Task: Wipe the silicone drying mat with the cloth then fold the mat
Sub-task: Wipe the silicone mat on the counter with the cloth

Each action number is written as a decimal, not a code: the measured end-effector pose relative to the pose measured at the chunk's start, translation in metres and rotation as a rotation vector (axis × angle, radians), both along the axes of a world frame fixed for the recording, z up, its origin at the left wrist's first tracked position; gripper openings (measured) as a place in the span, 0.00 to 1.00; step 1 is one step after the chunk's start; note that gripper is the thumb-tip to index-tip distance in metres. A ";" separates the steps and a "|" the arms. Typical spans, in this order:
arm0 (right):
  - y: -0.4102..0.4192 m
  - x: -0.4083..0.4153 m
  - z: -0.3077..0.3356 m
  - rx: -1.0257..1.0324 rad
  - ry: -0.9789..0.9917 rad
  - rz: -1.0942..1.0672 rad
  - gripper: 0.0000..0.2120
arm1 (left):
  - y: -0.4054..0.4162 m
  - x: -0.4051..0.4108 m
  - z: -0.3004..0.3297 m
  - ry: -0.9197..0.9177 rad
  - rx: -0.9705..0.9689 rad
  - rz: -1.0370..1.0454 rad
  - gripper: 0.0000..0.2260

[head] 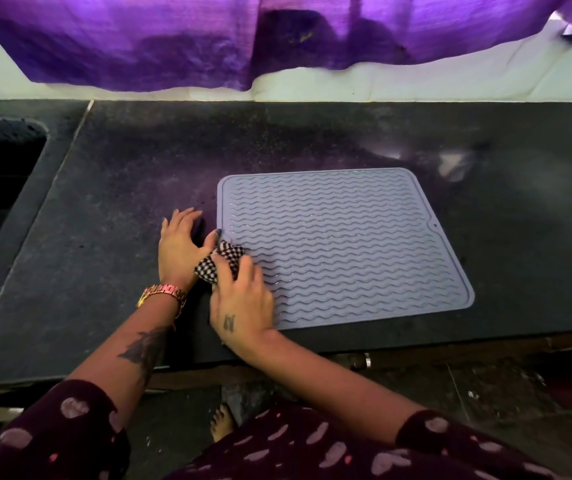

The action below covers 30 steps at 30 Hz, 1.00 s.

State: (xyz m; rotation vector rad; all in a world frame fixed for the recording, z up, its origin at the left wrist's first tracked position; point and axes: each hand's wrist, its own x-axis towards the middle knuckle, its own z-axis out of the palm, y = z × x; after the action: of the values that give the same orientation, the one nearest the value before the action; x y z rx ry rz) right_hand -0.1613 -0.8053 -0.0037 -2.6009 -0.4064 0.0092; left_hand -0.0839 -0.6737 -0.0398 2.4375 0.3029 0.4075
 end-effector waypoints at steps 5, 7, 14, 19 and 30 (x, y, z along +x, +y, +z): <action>-0.002 0.001 -0.005 -0.062 -0.021 0.037 0.26 | 0.000 0.000 -0.001 -0.022 0.023 -0.005 0.21; -0.002 0.001 -0.005 -0.075 -0.019 0.040 0.25 | 0.000 0.001 -0.003 -0.027 0.032 -0.008 0.21; -0.027 0.007 -0.009 -0.156 -0.064 0.007 0.24 | 0.001 0.001 -0.004 -0.017 0.054 0.004 0.21; -0.071 0.013 -0.010 -0.147 -0.063 -0.062 0.24 | 0.000 -0.001 0.000 0.004 0.051 0.011 0.22; -0.201 0.038 -0.010 -0.199 -0.130 -0.314 0.23 | -0.001 -0.001 0.000 0.011 0.051 0.010 0.22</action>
State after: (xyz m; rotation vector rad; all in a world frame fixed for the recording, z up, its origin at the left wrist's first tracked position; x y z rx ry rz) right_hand -0.1228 -1.0059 -0.0132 -2.8438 -0.0386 -0.2389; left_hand -0.0847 -0.6743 -0.0399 2.4901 0.3137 0.4109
